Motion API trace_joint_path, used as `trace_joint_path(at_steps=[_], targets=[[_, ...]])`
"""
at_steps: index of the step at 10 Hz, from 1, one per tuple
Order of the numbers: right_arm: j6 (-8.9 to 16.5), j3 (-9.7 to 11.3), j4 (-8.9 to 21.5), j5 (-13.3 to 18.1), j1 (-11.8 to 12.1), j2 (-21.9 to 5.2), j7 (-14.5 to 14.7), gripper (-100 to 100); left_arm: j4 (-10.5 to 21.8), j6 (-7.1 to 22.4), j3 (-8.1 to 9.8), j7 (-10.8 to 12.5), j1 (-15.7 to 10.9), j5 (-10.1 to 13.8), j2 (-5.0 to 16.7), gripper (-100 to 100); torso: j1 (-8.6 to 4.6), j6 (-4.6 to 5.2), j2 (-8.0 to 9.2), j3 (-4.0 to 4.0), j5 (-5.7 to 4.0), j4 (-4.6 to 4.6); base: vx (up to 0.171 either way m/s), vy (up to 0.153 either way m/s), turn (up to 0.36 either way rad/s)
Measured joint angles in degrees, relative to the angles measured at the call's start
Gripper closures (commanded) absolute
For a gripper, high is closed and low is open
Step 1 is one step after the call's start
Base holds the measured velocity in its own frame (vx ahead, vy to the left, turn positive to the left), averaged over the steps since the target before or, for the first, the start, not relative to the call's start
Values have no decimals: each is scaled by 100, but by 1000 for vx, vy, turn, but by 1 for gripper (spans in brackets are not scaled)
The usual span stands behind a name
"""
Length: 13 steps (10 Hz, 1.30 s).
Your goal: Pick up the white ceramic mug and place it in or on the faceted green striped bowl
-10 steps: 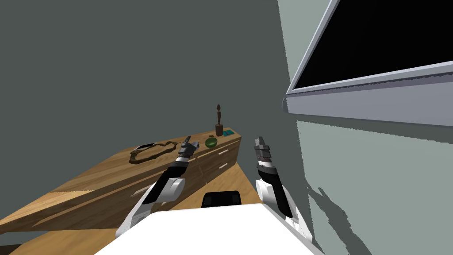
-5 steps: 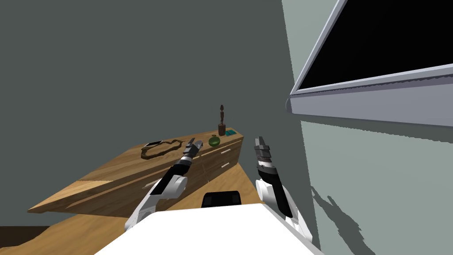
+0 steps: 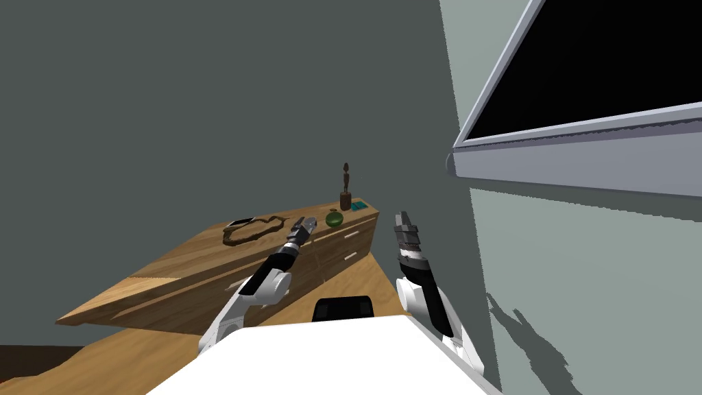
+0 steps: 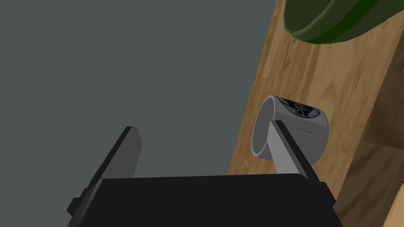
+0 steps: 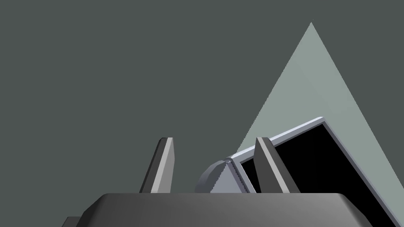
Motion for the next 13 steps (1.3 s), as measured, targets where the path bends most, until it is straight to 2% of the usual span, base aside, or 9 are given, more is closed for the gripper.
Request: trace_joint_path(at_steps=[4, 7, 13], targets=[[0, 0, 0, 0, 0, 0, 0, 0, 104, 483, 90, 69, 13, 45, -49, -100, -3, 0, -9, -5, -1, -2, 33, 9, -27], [0, 0, 0, 0, 0, 0, 0, 0, 200, 891, 234, 132, -8, 65, -92, -100, -5, 0, -13, -7, -1, -3, 43, 3, -45], [0, 0, 0, 0, 0, 0, 0, 0, 322, 1520, 525, 257, 50, 109, -59, -100, -6, 0, -12, -7, -2, -3, 46, 2, -45]])
